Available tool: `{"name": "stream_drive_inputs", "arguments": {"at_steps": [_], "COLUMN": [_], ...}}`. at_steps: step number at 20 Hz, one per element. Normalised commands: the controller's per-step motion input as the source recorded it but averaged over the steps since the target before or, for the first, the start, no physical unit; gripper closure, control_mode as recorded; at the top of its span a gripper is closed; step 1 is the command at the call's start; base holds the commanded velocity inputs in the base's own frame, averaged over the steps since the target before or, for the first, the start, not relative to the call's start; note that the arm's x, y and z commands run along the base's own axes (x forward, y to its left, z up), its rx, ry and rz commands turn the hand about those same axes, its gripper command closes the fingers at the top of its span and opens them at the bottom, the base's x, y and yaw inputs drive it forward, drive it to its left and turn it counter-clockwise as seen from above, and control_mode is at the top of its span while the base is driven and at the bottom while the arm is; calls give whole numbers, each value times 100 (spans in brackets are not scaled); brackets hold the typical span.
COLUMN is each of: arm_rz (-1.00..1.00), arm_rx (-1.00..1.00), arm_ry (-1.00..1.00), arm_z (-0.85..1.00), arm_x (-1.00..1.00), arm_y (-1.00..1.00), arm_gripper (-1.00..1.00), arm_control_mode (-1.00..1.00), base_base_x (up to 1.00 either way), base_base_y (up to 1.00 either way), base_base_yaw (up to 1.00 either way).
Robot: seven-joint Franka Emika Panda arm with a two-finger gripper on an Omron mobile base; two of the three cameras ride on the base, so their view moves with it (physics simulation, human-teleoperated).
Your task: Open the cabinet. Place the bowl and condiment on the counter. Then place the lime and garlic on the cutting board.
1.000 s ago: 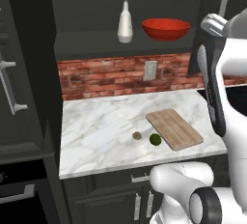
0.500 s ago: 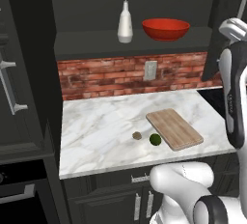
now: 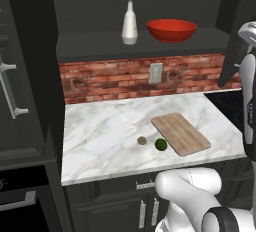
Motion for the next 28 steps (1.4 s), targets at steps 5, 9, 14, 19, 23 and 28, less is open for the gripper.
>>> {"name": "stream_drive_inputs", "arguments": {"at_steps": [5, 9, 14, 19, 23, 28], "arm_rz": [0, 0, 0, 2, 1, -2], "arm_rx": [3, 1, -5, -14, -11, -11], "arm_ry": [0, -1, -9, -22, -28, -29], "arm_z": [30, 41, 7, 0, 9, 26], "arm_x": [-96, -100, -100, -100, -100, -64], "arm_y": [0, 14, 81, 100, 92, 73], "arm_gripper": [-100, -100, -100, -100, -100, -100], "arm_control_mode": [-100, -100, -100, -100, -100, -100], "base_base_x": [0, 0, 0, 0, 0, 0], "base_base_y": [0, 0, 0, 0, 0, 0], "base_base_yaw": [0, 0, 0, 0, 0, 0]}}
